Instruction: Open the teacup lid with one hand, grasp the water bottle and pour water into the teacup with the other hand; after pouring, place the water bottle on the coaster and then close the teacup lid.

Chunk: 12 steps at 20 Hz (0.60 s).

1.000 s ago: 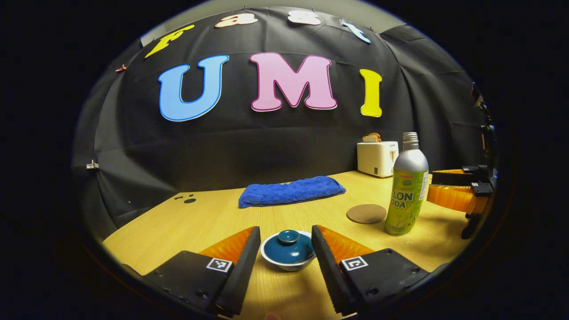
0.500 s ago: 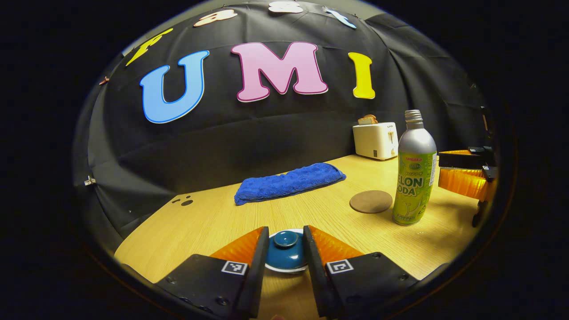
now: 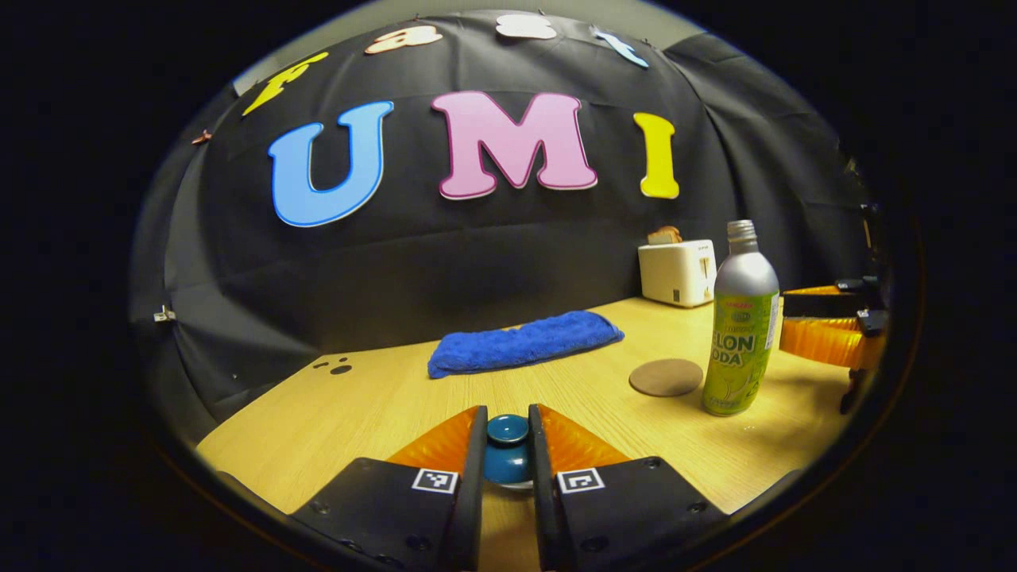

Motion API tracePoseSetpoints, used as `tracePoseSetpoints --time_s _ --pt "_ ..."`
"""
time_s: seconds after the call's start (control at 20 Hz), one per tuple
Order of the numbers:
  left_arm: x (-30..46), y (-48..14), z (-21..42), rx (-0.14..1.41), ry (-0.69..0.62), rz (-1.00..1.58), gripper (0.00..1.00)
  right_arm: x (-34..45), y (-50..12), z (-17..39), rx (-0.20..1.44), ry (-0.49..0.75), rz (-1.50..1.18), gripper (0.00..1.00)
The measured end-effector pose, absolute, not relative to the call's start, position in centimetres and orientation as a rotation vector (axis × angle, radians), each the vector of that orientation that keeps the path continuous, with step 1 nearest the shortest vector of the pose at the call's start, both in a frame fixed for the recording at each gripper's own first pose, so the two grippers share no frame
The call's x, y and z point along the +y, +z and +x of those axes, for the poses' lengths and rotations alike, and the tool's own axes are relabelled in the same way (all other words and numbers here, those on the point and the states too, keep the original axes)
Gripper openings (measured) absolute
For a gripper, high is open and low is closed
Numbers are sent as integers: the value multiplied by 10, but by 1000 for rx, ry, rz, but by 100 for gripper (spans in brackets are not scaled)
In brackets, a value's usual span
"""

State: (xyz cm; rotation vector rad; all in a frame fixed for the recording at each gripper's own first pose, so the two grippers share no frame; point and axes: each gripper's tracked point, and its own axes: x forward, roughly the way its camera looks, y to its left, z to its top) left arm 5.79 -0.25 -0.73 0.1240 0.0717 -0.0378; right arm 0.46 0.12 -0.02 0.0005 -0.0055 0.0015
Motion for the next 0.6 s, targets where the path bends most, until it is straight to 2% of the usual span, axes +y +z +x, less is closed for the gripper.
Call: tracePoseSetpoints --time_s 0.3,0.6 --pt "3 20 45 -12 -46 -113 31 15 -2 25 0 0 0 98" --pt "41 60 17 -136 -46 -297 30 11 -3 41 -2 -64 -2 98"
